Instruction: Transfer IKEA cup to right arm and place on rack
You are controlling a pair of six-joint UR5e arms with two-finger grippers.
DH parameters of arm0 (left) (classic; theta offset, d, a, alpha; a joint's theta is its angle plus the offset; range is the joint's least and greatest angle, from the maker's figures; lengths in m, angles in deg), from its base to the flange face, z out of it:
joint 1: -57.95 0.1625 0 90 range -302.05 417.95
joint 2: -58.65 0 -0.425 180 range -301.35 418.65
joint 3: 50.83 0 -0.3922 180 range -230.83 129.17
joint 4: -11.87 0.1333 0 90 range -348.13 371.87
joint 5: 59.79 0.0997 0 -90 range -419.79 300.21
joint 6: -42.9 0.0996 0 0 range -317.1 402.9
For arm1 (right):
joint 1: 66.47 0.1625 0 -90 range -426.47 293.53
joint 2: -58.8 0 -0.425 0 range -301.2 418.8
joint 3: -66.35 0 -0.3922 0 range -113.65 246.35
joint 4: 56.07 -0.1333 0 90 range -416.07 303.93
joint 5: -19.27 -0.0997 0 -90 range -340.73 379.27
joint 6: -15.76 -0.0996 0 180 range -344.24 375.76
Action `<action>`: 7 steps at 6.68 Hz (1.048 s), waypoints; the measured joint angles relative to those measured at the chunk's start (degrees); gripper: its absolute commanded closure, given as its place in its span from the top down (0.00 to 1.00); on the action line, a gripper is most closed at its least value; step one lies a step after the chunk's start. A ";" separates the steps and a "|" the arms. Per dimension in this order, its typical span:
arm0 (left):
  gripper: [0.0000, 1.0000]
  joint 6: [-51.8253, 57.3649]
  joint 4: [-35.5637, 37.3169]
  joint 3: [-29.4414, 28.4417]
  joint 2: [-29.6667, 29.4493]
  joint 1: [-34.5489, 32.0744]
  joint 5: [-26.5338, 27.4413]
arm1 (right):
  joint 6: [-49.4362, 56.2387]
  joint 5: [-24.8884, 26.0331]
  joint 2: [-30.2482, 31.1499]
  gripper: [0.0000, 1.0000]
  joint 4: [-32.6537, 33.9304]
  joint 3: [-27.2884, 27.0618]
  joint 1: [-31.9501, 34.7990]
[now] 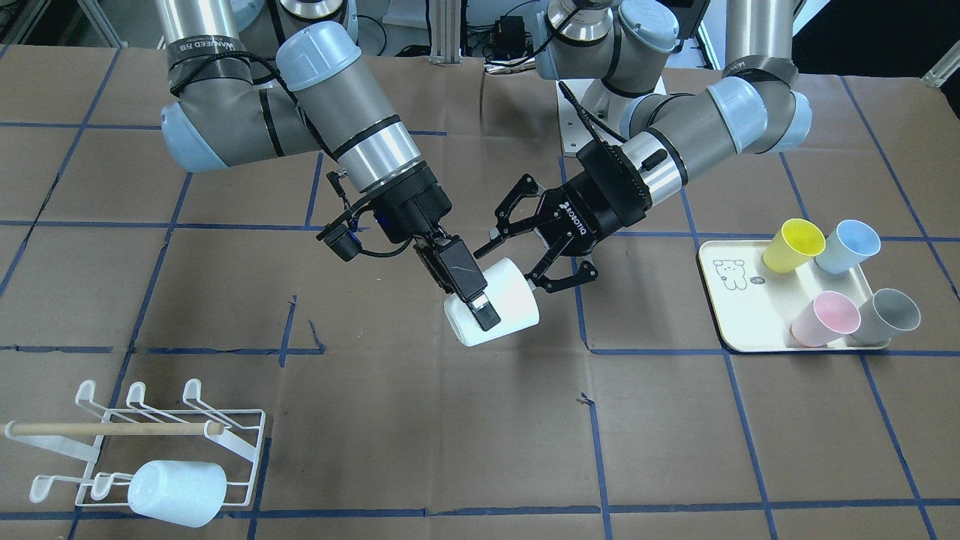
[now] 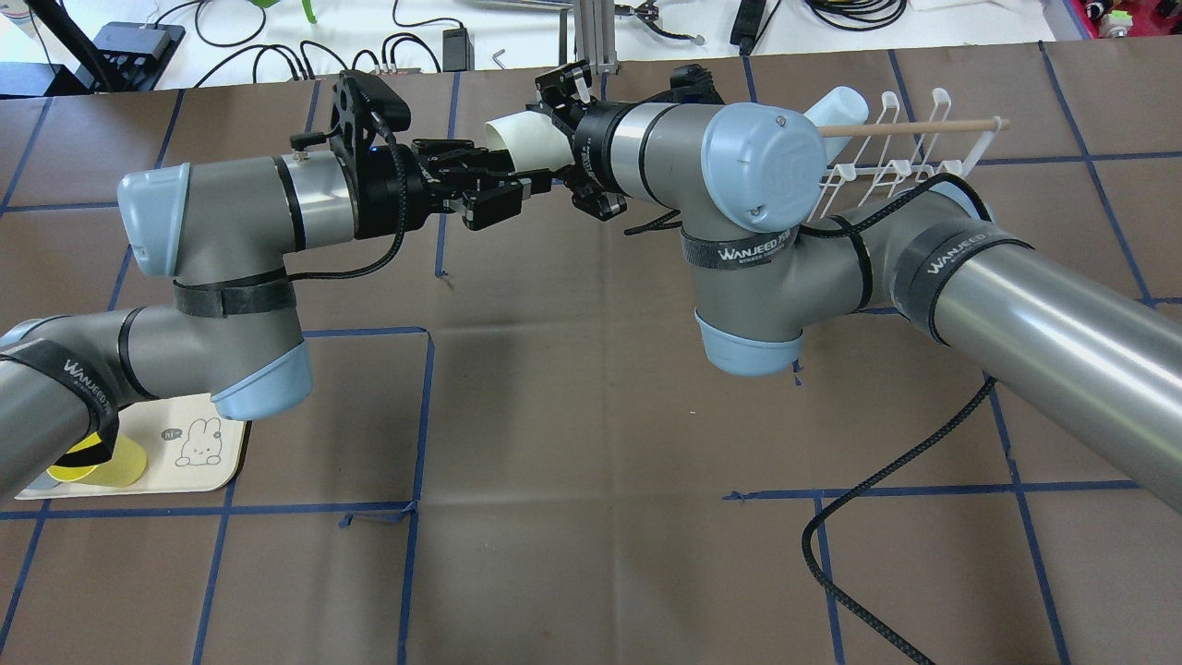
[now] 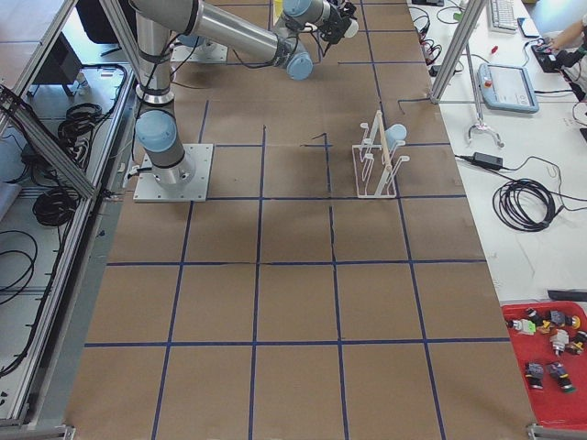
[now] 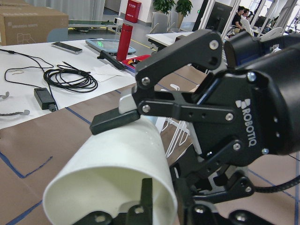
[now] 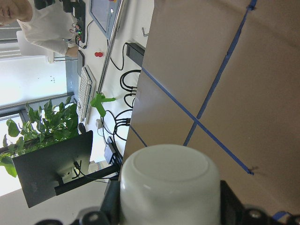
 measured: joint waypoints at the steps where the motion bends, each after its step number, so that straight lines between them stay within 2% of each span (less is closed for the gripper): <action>1: 1.00 -1.47 0.51 0.00 0.14 0.24 0.16 | 0.06 0.00 0.05 0.30 0.01 0.09 -0.02; 3: 1.00 -5.61 0.80 0.07 0.64 2.19 0.36 | 0.80 0.01 -0.10 0.29 0.37 0.17 -0.34; 5: 1.00 -6.80 0.26 1.29 3.28 8.30 0.45 | 3.63 0.17 -0.16 0.29 1.12 0.21 -2.74; 6: 1.00 -6.93 -0.66 2.08 4.78 10.60 2.18 | 7.20 0.33 -0.08 0.29 2.35 0.24 -5.32; 7: 1.00 -7.19 -2.45 1.84 5.49 11.44 7.40 | 12.05 0.48 0.01 0.29 4.27 0.54 -8.08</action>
